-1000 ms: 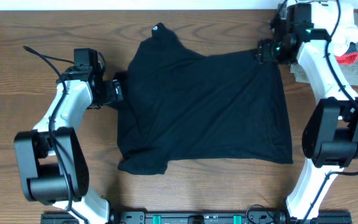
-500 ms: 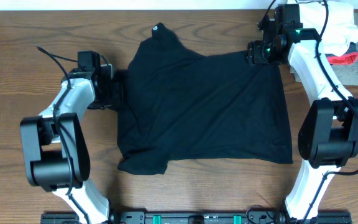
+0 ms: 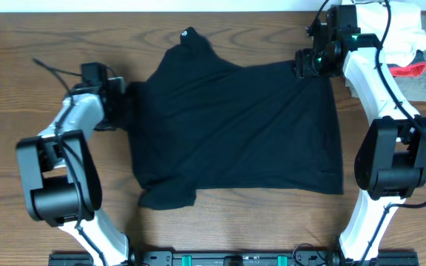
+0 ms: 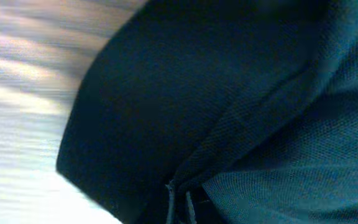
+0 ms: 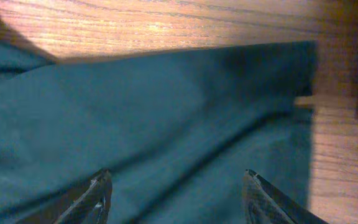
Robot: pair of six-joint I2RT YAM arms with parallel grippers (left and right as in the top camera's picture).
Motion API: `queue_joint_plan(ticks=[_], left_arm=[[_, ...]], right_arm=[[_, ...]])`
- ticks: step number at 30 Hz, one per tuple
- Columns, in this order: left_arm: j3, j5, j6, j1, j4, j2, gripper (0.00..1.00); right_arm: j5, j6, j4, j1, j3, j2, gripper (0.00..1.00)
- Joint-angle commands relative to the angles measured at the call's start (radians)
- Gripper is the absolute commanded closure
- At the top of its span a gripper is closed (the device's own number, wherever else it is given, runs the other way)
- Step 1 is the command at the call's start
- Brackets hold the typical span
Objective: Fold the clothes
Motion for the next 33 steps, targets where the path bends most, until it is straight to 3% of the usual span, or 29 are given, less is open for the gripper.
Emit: queue_joint_plan(ticks=[1, 5, 8, 11, 13, 15, 27, 33], left_arm=[[0.023, -0.044, 0.002, 0.088, 0.014, 0.013, 0.94], [0.023, -0.033, 0.002, 0.145, 0.039, 0.013, 0.94], [0.023, -0.025, 0.001, 0.150, 0.040, 0.013, 0.83], [0.023, -0.012, -0.002, 0.141, 0.036, 0.013, 0.30], [0.023, -0.006, -0.019, 0.136, 0.034, 0.012, 0.12], [0.023, -0.007, -0.052, 0.135, 0.025, 0.006, 0.02], [0.058, -0.007, -0.184, 0.135, -0.190, -0.203, 0.02], [0.058, -0.007, -0.203, 0.135, -0.250, -0.267, 0.02]], right_arm=[[-0.008, -0.015, -0.001, 0.016, 0.020, -0.002, 0.36], [-0.008, -0.015, 0.002, 0.019, 0.020, -0.002, 0.36], [-0.008, -0.015, 0.002, 0.023, 0.020, -0.002, 0.35], [-0.008, -0.015, 0.010, 0.026, 0.020, -0.002, 0.35], [-0.010, -0.011, 0.013, 0.031, 0.019, 0.001, 0.36], [-0.010, -0.008, 0.008, 0.040, 0.019, 0.009, 0.38], [0.000, 0.055, -0.075, 0.079, 0.018, 0.075, 0.52], [0.000, 0.064, -0.098, 0.082, 0.010, 0.081, 0.53]])
